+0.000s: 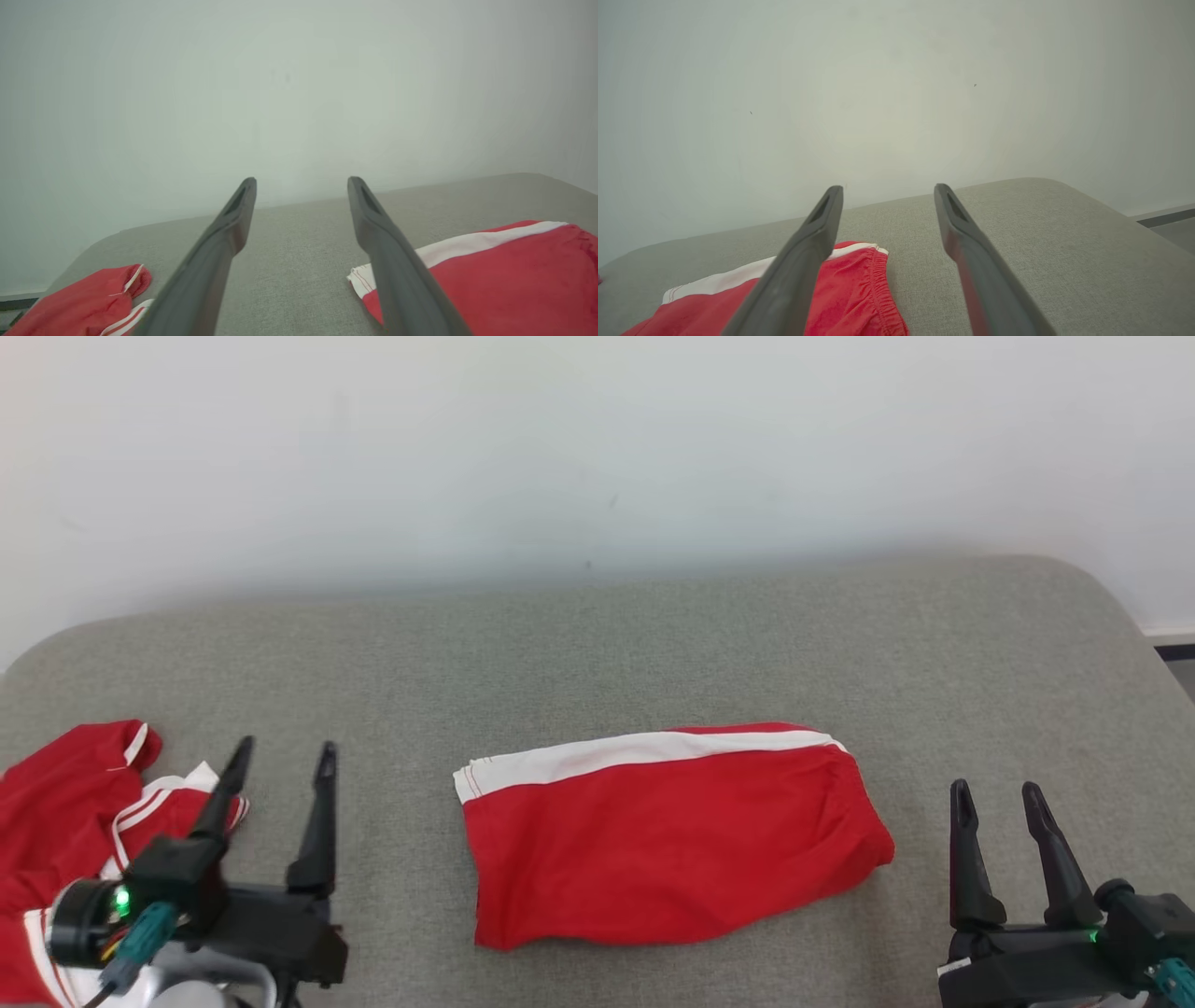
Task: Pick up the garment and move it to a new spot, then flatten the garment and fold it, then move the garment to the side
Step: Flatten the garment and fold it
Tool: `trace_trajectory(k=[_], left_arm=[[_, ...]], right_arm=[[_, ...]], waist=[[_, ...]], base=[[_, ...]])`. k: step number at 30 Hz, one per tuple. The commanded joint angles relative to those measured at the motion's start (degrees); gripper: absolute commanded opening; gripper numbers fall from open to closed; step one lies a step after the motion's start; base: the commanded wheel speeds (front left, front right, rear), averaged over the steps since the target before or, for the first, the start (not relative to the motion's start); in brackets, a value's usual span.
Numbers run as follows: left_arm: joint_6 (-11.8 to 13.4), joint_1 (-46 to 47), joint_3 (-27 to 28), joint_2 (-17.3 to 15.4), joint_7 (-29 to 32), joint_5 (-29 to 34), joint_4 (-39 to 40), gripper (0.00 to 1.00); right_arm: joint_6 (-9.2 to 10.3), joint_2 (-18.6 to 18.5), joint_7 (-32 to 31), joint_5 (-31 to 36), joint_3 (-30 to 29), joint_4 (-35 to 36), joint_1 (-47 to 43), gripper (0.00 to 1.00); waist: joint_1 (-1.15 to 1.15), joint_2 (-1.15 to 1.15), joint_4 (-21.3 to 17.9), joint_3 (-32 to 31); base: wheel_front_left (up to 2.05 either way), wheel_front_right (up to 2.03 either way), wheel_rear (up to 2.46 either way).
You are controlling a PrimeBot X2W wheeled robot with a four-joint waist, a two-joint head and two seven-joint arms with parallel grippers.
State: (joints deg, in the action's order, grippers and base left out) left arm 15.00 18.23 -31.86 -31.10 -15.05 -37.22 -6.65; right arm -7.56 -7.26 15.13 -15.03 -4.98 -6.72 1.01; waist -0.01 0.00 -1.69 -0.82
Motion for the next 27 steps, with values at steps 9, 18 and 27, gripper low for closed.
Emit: trace_trajectory(k=[9,18,27], left_arm=[[-1.8,-11.4,17.6,6.1,-0.2,13.5,6.1,1.00],[-7.8,-19.8,27.7,12.2,-0.2,22.5,6.4,1.00],[-14.2,-25.0,32.4,16.5,-0.2,27.5,5.5,1.00]], right_arm=[[0.13,0.3,0.0,-0.6,-1.0,0.1,-1.2,1.00],[0.13,1.0,0.0,-0.5,-1.1,-0.4,-1.9,1.00],[0.13,1.7,0.0,-0.5,-0.4,-1.4,-2.7,1.00]], waist=[[0.01,0.00,1.5,-0.9],[0.01,0.00,1.4,-1.4],[0.01,0.00,1.3,-1.8]], base=[[0.00,0.00,0.00],[0.00,0.00,0.00],[0.00,0.00,0.00]])
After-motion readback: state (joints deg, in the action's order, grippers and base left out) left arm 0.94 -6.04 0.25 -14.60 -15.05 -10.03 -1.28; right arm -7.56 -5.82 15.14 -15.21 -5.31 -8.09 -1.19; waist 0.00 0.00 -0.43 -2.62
